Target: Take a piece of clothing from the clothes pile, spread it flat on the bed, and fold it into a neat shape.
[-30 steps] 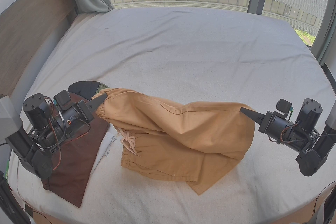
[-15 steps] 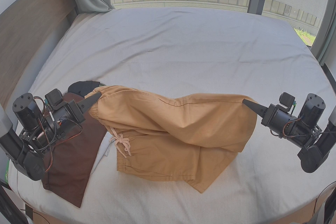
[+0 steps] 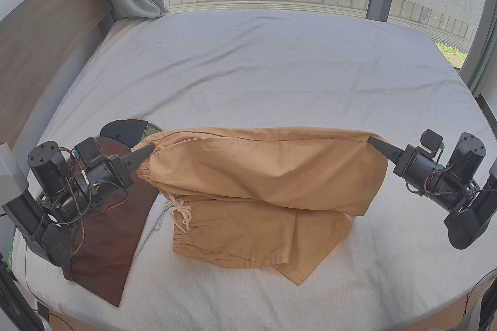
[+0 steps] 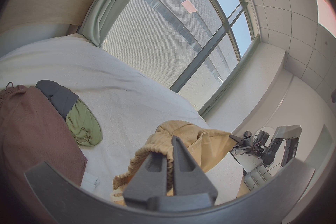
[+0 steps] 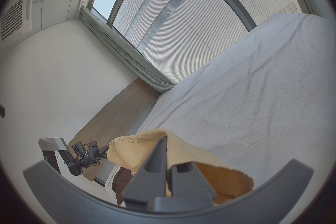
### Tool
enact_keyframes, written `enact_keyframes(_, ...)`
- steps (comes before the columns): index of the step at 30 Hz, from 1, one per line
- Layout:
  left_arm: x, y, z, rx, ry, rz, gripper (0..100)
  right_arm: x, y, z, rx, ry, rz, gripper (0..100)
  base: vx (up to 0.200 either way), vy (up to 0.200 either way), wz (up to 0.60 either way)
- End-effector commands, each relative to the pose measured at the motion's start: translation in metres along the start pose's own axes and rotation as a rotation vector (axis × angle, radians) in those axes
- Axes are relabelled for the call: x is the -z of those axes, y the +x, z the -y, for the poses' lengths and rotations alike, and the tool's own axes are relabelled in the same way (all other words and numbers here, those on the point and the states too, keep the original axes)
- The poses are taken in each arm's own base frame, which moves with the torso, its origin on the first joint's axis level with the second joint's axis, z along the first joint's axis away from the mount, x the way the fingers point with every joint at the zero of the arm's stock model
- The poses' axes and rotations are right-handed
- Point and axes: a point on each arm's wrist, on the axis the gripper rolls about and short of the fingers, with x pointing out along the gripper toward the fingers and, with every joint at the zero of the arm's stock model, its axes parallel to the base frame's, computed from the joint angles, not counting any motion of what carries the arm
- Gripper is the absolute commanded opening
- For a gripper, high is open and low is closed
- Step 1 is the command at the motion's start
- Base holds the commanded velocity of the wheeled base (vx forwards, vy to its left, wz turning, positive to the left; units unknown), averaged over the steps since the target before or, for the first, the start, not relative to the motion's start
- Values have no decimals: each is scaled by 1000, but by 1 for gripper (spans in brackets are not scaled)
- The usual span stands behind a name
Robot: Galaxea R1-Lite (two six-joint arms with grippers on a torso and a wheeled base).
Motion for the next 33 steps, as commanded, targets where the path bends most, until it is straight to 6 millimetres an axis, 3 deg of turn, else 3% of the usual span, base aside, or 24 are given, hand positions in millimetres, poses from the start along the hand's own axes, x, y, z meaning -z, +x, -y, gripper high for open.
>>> enact_keyframes(1, 2, 2, -3, -5, -5, -7, 0, -2, 0, 0, -2, -2, 6, 0, 0, 0, 0)
enact_keyframes(16, 4, 5, -8, -11, 29, -10, 0, -16, -6, 9, 27, -21, 53, 0, 0, 0, 0)
enact_keyframes(33, 2, 7, -10, -12, 47, -2, 0, -15, -6, 9, 24, -22, 49, 0, 0, 0, 0)
